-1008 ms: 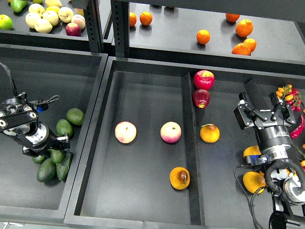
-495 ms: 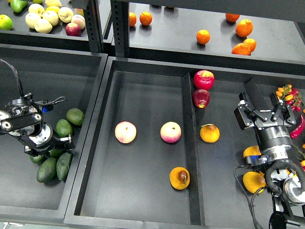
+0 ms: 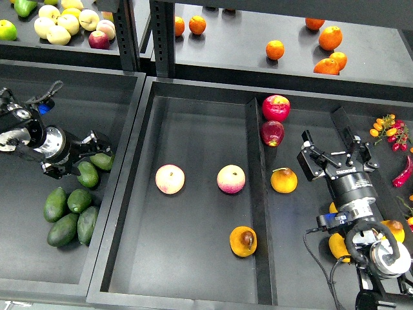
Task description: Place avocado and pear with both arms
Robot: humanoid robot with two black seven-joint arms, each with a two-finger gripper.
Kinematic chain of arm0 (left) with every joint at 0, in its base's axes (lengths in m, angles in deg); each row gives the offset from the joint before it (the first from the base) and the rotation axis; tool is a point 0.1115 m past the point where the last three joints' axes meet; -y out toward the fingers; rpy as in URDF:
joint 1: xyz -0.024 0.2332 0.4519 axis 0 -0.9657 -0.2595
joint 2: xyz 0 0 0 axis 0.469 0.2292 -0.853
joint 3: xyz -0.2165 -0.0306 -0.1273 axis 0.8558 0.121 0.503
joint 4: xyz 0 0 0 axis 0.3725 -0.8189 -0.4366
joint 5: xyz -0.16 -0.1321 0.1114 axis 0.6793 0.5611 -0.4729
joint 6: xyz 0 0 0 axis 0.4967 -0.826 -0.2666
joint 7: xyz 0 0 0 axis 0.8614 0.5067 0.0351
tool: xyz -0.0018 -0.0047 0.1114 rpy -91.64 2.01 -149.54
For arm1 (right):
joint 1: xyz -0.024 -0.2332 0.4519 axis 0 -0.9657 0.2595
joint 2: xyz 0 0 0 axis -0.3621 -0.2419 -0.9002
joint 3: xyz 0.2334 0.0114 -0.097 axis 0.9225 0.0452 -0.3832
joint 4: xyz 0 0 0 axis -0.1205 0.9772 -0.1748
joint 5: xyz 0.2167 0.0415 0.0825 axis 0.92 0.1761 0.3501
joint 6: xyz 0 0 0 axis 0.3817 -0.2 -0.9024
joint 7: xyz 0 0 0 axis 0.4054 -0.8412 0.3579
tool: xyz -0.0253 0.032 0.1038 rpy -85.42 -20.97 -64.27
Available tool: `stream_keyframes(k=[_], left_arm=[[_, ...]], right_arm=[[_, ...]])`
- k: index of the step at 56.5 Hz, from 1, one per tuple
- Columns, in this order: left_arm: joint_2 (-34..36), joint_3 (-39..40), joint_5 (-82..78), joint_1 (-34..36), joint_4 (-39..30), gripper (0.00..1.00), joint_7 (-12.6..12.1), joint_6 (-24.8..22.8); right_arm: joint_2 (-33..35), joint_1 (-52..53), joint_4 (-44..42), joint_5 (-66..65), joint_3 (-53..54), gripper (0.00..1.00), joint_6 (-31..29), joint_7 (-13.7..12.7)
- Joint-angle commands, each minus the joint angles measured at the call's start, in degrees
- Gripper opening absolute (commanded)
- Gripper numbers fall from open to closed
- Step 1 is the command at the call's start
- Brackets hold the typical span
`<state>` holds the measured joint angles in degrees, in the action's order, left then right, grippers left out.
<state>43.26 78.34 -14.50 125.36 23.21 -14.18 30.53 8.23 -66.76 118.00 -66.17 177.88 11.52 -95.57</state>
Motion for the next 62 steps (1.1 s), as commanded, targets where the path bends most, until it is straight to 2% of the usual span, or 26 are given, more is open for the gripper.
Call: stream_keyframes(k=[1,10,19,20,39,47,52,62], left_arm=[[1.9,3.9,4.8,-0.1,0.4,0.98,0.0,0.0],[5.0,8.4,11.3,-0.7,-1.3,0.98,0.0,0.0],[6.6,15.2,22.8,-4.0,-2.1,0.98,0.0,0.0],[6.7,18.0,26.5,-5.7,-2.1,0.98,0.0,0.0],[6.7,38.7,42.7,-17.4,-4.0,0.98,0.0,0.0],[6.5,44.5,48.7,-22.8,-6.4,0.98,0.0,0.0],[6.1,48.5,50.9,-26.5,-7.0,0.98,0.0,0.0],[3.1,60.2,55.3,-38.6,-10.9,0.98,0.0,0.0]], right_arm=[[0.0,0.5,0.1,-0.1,-1.8,1.0,0.2,0.0],[0.0,1.7,-0.1,-2.8,-4.0,1.0,-0.1,0.0],[0.0,3.3,-0.5,-6.8,-6.3,1.0,-0.4,0.1],[0.0,4.2,-1.0,-7.8,-6.9,1.0,-0.4,0.1],[0.0,7.9,-2.6,-8.6,-10.3,1.0,0.4,-0.3],[0.1,8.1,-2.5,-8.3,-16.5,1.0,0.4,-2.6],[4.0,8.5,-2.2,-7.9,-19.9,1.0,0.4,-4.6],[9.7,8.8,-0.9,-5.7,-23.7,1.0,0.6,-10.0]])
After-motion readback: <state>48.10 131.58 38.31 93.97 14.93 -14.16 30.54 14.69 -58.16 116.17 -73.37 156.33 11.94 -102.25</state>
